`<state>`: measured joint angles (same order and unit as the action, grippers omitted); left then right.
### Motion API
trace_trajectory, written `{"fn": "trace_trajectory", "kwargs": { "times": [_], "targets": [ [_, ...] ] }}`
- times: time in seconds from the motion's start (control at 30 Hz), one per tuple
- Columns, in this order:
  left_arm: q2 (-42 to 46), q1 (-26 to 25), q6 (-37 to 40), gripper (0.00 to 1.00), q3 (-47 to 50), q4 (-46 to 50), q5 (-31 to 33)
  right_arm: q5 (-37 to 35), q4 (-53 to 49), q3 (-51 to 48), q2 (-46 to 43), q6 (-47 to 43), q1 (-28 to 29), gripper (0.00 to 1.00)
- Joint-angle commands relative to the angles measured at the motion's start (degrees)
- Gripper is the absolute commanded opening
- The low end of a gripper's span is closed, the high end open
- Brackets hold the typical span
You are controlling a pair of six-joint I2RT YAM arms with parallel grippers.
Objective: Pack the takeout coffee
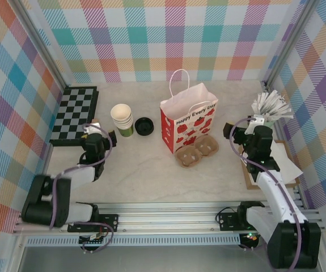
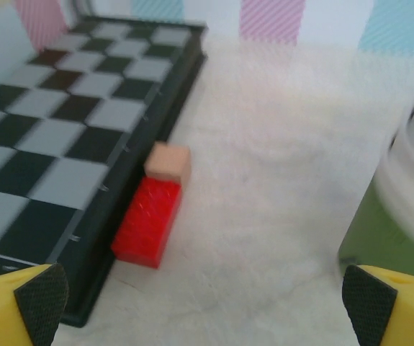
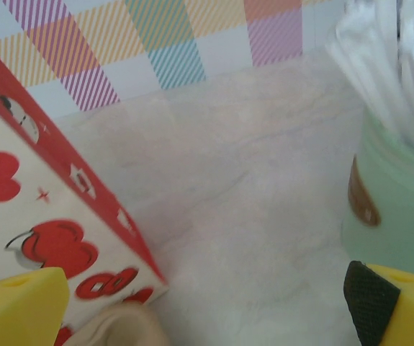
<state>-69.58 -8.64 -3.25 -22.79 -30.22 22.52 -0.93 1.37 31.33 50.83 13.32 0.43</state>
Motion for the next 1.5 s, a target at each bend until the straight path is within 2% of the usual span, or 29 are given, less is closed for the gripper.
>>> {"fn": "trace_trajectory", "kwargs": {
  "times": [0.0, 0.03, 0.07, 0.1, 0.13, 0.2, 0.23, 0.3, 0.4, 0.47, 0.57, 0.7, 0.87, 1.03, 1.23, 1.47],
  "targets": [
    [12.7, -0.8, -14.8, 1.0, -4.1, 26.3, 15.0, 1.8, -20.5, 4.3, -3.0, 17.3, 0.4, 1.0],
    [16.9, -0.8, -23.7, 1.0, -5.7, 36.4, 20.5, 3.6, -24.7, 5.3, -3.4, 24.9, 0.6, 1.0],
    [20.7, -0.8, -31.1, 1.0, -7.4, 46.4, 22.5, 8.0, -26.1, 5.3, -3.5, 29.7, 1.1, 1.0],
    [23.4, -0.8, -33.4, 1.0, -9.2, 52.9, 21.0, 11.1, -26.4, 5.0, -3.7, 32.9, 2.2, 1.0],
    [25.7, -0.9, -34.6, 1.0, -11.7, 58.4, 18.2, 11.0, -28.2, 4.9, -3.9, 36.2, 5.0, 1.0],
    [26.8, -0.9, -37.5, 1.0, -17.0, 66.6, 13.1, 4.0, -35.3, 5.8, -4.9, 41.8, 12.4, 1.0],
    [26.0, -0.9, -37.8, 1.0, -20.2, 69.8, 10.9, 0.8, -39.2, 6.0, -5.4, 45.1, 16.3, 1.0],
    [22.7, -0.9, -37.2, 1.0, -26.8, 74.3, 7.8, 1.8, -41.2, 4.4, -5.7, 50.9, 20.3, 1.0],
    [14.5, -0.9, -31.8, 1.0, -36.3, 73.9, -3.1, 11.9, -32.4, -1.9, -3.1, 60.5, 23.0, 0.99],
    [7.1, -0.9, -28.7, 1.0, -43.2, 74.5, -11.7, 13.7, -24.6, -4.4, 0.2, 64.0, 25.7, 0.98],
    [-3.0, -0.9, -23.6, 0.9, -53.4, 78.2, -19.4, 11.6, -20.1, -1.9, 5.8, 61.4, 28.1, 0.97],
    [-12.0, -0.9, -18.1, 0.76, -62.3, 82.2, -19.1, 13.8, -12.5, 0.6, 14.0, 59.4, 28.4, 0.94],
    [-21.9, -0.9, -14.5, 0.64, -71.2, 88.2, -21.4, 11.1, -8.0, 3.5, 20.1, 57.6, 29.3, 0.9],
    [-26.4, -0.9, -13.5, 0.58, -73.9, 89.6, -20.8, 10.0, -0.2, 5.9, 27.8, 57.6, 29.4, 0.81],
    [-31.6, -1.0, -11.9, 0.47, -79.8, 93.1, -20.2, 6.9, 2.5, 12.1, 35.2, 55.2, 29.3, 0.73],
    [-34.8, -1.0, -10.9, 0.46, -82.7, 95.3, -18.2, 6.9, 5.6, 21.4, 46.3, 53.5, 28.4, 0.73]
  ]
}}
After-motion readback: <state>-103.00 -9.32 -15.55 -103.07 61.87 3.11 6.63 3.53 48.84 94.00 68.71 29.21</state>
